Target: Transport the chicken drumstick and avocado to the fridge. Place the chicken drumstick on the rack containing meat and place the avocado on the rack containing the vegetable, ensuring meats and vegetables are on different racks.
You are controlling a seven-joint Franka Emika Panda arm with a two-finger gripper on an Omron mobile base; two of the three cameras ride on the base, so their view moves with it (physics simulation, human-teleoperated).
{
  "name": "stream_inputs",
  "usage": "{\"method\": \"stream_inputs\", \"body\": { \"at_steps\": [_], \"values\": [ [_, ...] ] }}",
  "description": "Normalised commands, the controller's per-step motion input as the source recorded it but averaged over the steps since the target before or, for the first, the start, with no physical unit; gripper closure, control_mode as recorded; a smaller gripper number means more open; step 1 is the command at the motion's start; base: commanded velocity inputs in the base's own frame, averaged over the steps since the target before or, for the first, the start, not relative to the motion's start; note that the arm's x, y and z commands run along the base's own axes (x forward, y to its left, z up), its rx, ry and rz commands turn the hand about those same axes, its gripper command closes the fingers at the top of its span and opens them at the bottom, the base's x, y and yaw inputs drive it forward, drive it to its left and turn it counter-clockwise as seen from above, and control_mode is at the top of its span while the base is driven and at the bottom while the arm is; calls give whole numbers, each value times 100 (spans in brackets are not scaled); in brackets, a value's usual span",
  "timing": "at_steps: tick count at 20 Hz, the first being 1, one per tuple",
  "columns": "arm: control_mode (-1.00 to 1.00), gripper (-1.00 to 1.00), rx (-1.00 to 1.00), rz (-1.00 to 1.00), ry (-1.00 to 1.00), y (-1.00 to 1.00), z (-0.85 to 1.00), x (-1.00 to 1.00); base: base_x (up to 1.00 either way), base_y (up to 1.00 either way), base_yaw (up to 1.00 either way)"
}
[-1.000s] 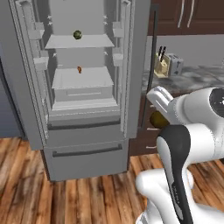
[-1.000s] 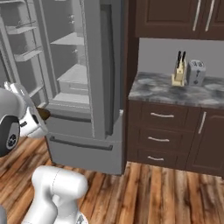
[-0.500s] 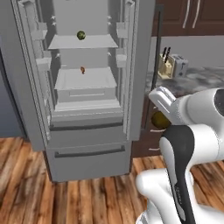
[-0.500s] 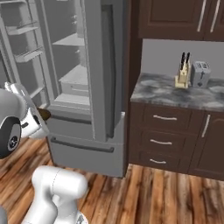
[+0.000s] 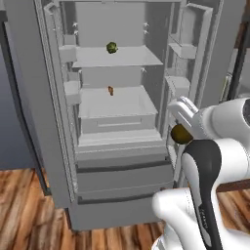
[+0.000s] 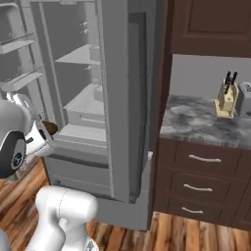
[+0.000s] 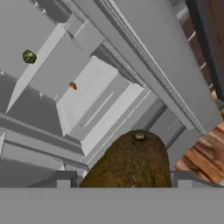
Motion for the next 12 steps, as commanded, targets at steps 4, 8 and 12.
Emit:
{"method": "stream_inputs", "body": {
  "at_steps": [4,8,12],
  "values": [
    [100,100,0,0,0,0,0,0,80,51,-10],
    [100,100,0,0,0,0,0,0,80,2,-28],
    [100,100,0,0,0,0,0,0,100,62,-38]
  ]
}}
